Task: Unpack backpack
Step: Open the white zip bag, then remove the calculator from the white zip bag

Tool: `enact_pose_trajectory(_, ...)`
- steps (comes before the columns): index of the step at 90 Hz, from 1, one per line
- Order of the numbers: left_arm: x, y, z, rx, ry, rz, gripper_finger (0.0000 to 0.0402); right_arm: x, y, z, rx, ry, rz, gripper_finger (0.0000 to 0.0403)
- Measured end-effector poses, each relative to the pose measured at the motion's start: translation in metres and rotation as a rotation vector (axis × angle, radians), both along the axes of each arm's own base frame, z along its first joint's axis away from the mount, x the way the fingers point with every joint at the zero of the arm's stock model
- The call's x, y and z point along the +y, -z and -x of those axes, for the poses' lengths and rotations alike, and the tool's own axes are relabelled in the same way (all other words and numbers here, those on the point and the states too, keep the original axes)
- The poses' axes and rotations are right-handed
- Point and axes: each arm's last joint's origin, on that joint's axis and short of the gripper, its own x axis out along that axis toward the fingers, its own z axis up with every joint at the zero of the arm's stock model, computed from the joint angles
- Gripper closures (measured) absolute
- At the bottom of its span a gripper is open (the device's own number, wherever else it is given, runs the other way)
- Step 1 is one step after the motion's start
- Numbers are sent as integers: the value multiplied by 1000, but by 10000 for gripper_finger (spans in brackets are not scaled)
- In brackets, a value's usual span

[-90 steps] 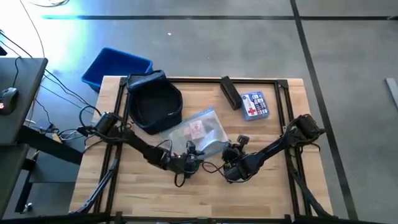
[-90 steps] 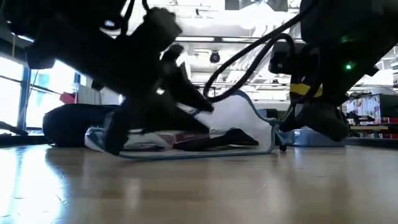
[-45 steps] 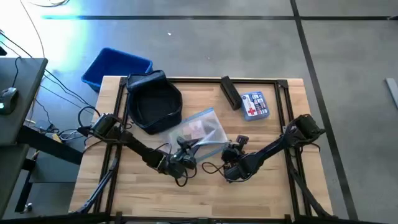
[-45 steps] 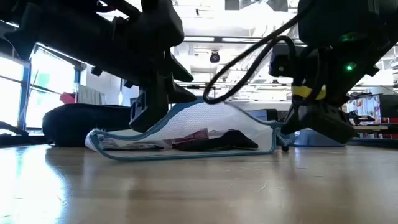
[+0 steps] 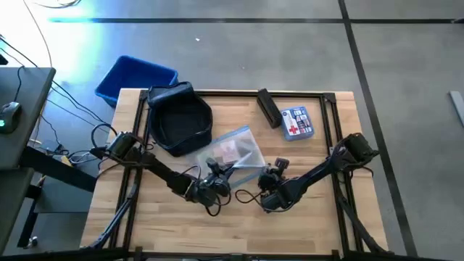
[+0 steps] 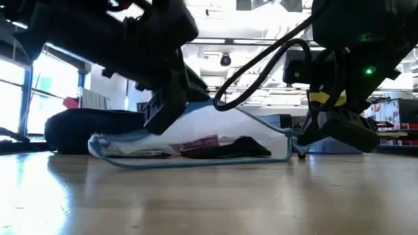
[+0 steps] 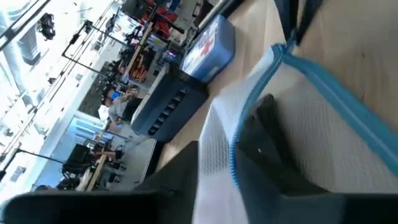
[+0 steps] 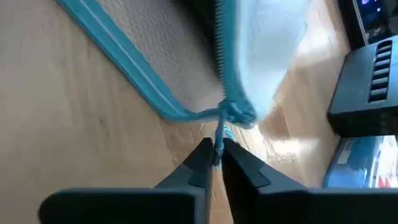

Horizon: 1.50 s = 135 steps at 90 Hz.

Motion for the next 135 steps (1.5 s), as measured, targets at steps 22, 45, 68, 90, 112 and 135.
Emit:
enact_pose_trajectory(22, -7, -27, -14, -25, 5, -33, 396, 20, -23, -5, 4, -52, 11, 287)
enact_pose_trajectory(45, -13, -80, -26, -82, 30, -49, 401, 56, -21, -5, -50, -355, 65, 254)
enact_pose_trajectory(68, -8, -69, -23, -28, 125, 168, 401, 16, 7, 0, -26, -260, 180, 254)
enact_pose_trajectory(90, 22, -42, -26, 104, 173, 450, 397, -23, 10, -20, -24, -181, 218, 270)
enact_pose_trajectory(112, 36, -39, -30, 111, 199, 568, 386, -54, -4, -31, -95, -47, 73, 392)
enact_pose_trajectory(135, 31, -36, -34, 151, 344, 680, 384, -47, -59, -22, -364, 19, 40, 401)
